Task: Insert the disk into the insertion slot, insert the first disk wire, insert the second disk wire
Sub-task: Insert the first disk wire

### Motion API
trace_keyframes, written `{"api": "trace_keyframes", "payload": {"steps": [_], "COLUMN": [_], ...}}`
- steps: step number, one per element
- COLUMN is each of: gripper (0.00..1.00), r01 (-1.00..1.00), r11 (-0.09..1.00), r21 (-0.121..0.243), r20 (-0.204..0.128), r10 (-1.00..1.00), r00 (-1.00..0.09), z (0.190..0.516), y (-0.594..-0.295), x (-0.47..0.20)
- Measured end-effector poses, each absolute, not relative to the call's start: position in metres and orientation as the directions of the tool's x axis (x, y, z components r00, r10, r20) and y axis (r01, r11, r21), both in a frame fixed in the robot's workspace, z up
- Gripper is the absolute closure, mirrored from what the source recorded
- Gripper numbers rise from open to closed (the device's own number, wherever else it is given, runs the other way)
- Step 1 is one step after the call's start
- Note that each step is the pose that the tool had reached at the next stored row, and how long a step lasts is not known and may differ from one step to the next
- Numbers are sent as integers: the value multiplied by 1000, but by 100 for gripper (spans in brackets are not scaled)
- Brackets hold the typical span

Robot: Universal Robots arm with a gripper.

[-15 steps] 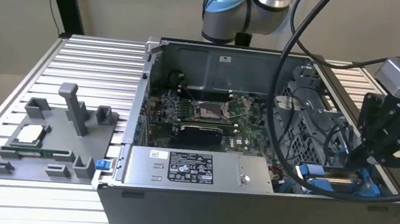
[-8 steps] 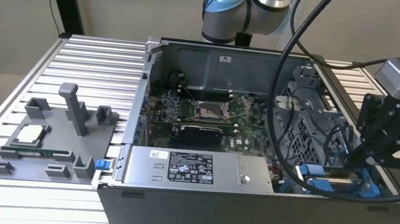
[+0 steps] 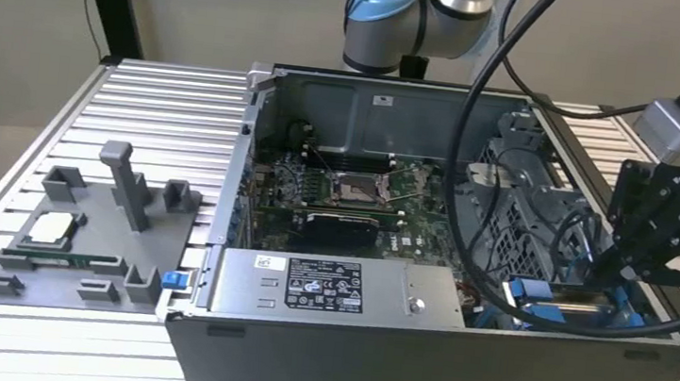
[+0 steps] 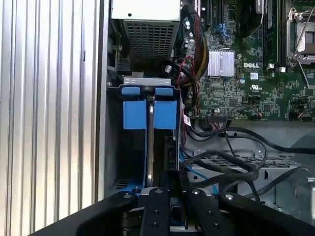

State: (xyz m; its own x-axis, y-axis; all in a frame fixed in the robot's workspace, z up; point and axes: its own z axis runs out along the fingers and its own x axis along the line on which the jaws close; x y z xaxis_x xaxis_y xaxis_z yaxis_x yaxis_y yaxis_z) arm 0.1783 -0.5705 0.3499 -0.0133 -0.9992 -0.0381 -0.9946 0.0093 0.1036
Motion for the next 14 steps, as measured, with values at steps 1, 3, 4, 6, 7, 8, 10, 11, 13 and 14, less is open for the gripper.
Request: {"api": "trace_keyframes", "payload": {"steps": [1,3,4,6,7,8,10,11,13,14], "gripper": [100,100,100,100,100,100,100,100,100,100], "r01": [-995,-996,-996,-997,-997,-997,-997,-997,-997,-997], "r11": [9,9,9,10,10,11,12,12,14,15], "r21": [101,89,84,78,78,78,78,78,78,78], "r20": [-38,-38,-38,-38,-38,-38,-38,-39,-38,-38], "r10": [-999,-999,-999,-999,-999,-999,-999,-999,-999,-999], "r00": [-13,-13,-13,-13,-13,-14,-15,-15,-17,-18], "z": [349,348,348,347,347,346,346,346,345,345], "y": [-571,-571,-571,-571,-571,-571,-571,-571,-571,-571], "x": [178,178,178,178,178,178,177,177,176,175]}}
